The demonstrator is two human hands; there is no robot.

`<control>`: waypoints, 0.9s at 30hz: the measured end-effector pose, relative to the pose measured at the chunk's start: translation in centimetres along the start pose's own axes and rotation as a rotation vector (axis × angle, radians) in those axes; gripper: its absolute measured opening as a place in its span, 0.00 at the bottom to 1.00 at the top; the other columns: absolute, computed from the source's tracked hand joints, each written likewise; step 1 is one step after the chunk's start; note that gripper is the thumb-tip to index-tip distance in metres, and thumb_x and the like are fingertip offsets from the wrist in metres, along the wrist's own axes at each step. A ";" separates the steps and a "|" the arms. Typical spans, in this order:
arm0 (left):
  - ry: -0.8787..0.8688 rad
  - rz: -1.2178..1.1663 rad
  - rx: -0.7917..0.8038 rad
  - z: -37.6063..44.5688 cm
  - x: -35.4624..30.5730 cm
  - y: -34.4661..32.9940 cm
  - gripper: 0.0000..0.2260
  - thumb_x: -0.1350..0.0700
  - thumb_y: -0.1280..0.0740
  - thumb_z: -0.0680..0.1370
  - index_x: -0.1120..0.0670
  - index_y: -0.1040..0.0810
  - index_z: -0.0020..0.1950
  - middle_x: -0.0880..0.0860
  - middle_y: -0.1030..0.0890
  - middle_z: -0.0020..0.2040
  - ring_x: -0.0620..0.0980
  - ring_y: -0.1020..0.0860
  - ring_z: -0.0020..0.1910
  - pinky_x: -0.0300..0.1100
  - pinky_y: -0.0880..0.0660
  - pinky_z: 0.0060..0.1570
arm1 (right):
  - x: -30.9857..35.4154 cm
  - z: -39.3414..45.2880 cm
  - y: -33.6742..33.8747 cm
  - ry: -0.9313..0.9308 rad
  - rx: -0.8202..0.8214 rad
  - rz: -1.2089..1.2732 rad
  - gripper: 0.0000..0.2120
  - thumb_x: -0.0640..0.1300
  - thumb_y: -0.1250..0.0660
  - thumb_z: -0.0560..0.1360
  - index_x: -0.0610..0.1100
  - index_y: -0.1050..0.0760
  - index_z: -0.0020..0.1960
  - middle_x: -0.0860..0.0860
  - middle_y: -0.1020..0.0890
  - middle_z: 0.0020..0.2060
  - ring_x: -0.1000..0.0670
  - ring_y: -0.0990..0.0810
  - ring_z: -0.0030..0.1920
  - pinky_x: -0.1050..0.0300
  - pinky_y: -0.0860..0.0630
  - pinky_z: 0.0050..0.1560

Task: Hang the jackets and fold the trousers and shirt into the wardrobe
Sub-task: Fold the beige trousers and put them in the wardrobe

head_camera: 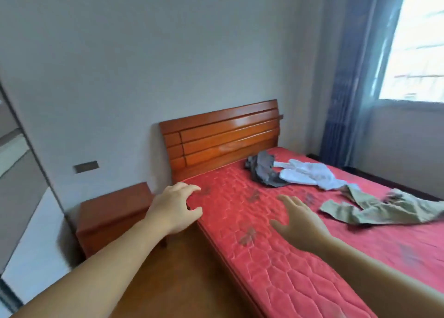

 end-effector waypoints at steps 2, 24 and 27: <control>-0.104 -0.026 0.027 0.6 -4.4 -1.0 0.25 0.41 0.35 0.74 0.41 0.32 0.71 0.44 0.31 0.71 0.49 0.32 0.69 0.49 0.30 0.65 | -4.2 -3.6 2.9 -0.111 -0.047 -0.043 0.35 0.62 0.35 0.73 0.51 0.41 0.75 0.52 0.30 0.68 0.48 0.28 0.66 0.51 0.28 0.62; -0.613 -0.155 0.256 -16.1 -35.5 -11.0 0.26 0.41 0.36 0.74 0.42 0.33 0.72 0.45 0.30 0.70 0.49 0.31 0.68 0.50 0.30 0.65 | -19.7 -43.4 18.8 -0.710 -0.259 -0.368 0.31 0.59 0.34 0.73 0.55 0.39 0.73 0.53 0.29 0.69 0.50 0.26 0.65 0.51 0.22 0.59; -0.609 -0.171 0.273 -19.9 -41.9 -11.8 0.26 0.41 0.34 0.74 0.43 0.31 0.72 0.47 0.29 0.70 0.50 0.31 0.67 0.51 0.29 0.64 | -23.7 -49.0 22.5 -0.758 -0.274 -0.374 0.31 0.58 0.33 0.74 0.53 0.39 0.73 0.51 0.30 0.69 0.48 0.27 0.66 0.48 0.25 0.62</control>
Point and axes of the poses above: each hand's wrist, its own z-axis towards the middle knuckle, its own y-axis out of the back of the hand, x = y × z, the point moved 6 cm from there along z, towards the middle knuckle
